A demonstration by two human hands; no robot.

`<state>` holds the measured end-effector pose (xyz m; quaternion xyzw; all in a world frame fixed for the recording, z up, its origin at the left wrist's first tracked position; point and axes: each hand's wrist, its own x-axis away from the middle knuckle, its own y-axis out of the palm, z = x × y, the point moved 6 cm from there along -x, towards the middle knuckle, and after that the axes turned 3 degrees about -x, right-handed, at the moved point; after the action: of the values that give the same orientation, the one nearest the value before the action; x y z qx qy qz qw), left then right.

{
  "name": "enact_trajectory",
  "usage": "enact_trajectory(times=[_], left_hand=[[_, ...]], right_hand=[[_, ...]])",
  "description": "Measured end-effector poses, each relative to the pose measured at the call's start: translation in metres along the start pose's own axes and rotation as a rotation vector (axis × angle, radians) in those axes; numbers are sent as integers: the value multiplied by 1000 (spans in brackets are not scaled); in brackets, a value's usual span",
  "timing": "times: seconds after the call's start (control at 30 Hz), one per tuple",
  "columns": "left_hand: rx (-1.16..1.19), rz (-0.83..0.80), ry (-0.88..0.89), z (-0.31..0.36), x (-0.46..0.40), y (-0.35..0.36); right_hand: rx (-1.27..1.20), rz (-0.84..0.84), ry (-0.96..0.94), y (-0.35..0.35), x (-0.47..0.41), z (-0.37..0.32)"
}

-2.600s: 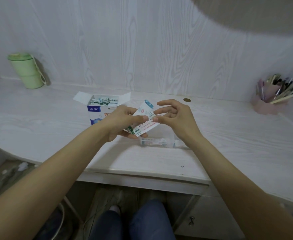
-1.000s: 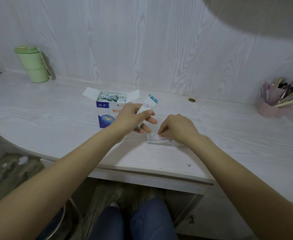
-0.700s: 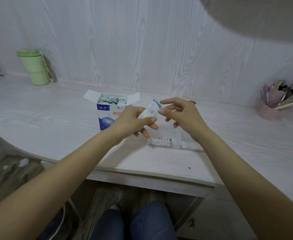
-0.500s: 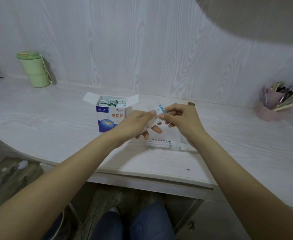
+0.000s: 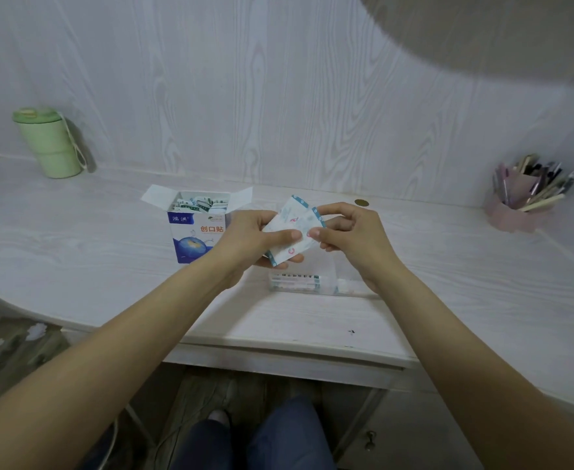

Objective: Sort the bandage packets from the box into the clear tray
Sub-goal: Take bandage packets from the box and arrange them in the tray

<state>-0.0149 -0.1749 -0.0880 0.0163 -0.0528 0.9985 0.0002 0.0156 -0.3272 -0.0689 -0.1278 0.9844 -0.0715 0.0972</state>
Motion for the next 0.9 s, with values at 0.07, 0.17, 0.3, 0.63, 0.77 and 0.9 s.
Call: enact_trajectory(times=[0.07, 0.17, 0.3, 0.63, 0.77, 0.9], left_hand=[[14, -33, -7, -1, -2, 5], [35, -46, -18, -2, -6, 9], [52, -33, -37, -2, -10, 13], [103, -25, -39, -4, -12, 14], [79, 27, -6, -2, -14, 10], [94, 90, 59, 1, -14, 6]], right_hand=[[4, 12, 8, -6, 0, 1], [15, 16, 19, -15, 2, 2], [95, 49, -13, -21, 5, -1], [88, 79, -18, -34, 5, 6], [56, 91, -14, -35, 5, 8], [69, 138, 30, -41, 5, 15]])
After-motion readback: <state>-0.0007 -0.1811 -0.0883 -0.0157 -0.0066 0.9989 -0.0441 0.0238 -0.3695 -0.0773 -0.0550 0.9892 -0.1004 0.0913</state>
